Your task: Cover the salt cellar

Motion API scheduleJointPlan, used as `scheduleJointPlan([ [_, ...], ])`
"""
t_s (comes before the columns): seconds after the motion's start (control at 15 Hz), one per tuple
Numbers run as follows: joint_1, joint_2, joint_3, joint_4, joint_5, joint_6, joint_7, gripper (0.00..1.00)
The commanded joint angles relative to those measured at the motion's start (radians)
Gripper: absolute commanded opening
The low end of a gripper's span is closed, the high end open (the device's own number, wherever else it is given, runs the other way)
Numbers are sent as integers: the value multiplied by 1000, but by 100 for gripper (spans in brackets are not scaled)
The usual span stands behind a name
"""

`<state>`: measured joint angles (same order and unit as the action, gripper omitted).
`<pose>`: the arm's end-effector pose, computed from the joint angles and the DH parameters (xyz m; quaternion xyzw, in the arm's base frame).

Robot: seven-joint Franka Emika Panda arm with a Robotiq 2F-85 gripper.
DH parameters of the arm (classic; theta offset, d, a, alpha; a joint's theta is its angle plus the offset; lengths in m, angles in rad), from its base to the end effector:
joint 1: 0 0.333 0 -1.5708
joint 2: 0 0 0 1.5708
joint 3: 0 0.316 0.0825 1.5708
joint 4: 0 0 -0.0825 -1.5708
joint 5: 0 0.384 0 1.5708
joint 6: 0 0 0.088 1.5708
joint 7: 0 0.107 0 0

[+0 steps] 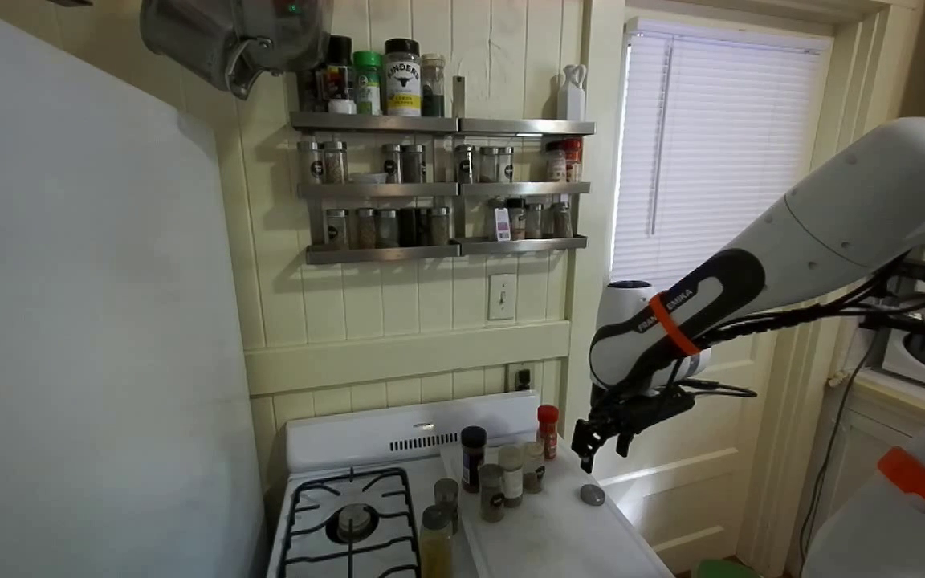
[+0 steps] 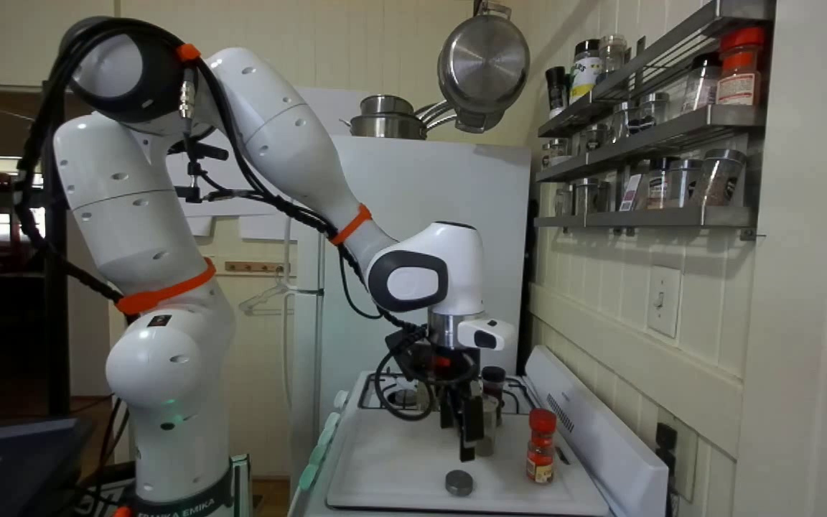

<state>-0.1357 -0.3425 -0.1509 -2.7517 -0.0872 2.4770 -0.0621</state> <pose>0.3701 -0.1049 0.3258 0.9966 -0.0752 0.0320 0.0083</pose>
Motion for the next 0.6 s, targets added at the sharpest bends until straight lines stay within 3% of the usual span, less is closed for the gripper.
scheduleJointPlan([
  [0.0,-23,27,36,1,-38,-8,46,100],
  [0.53,-35,121,42,0,-43,35,97,100],
])
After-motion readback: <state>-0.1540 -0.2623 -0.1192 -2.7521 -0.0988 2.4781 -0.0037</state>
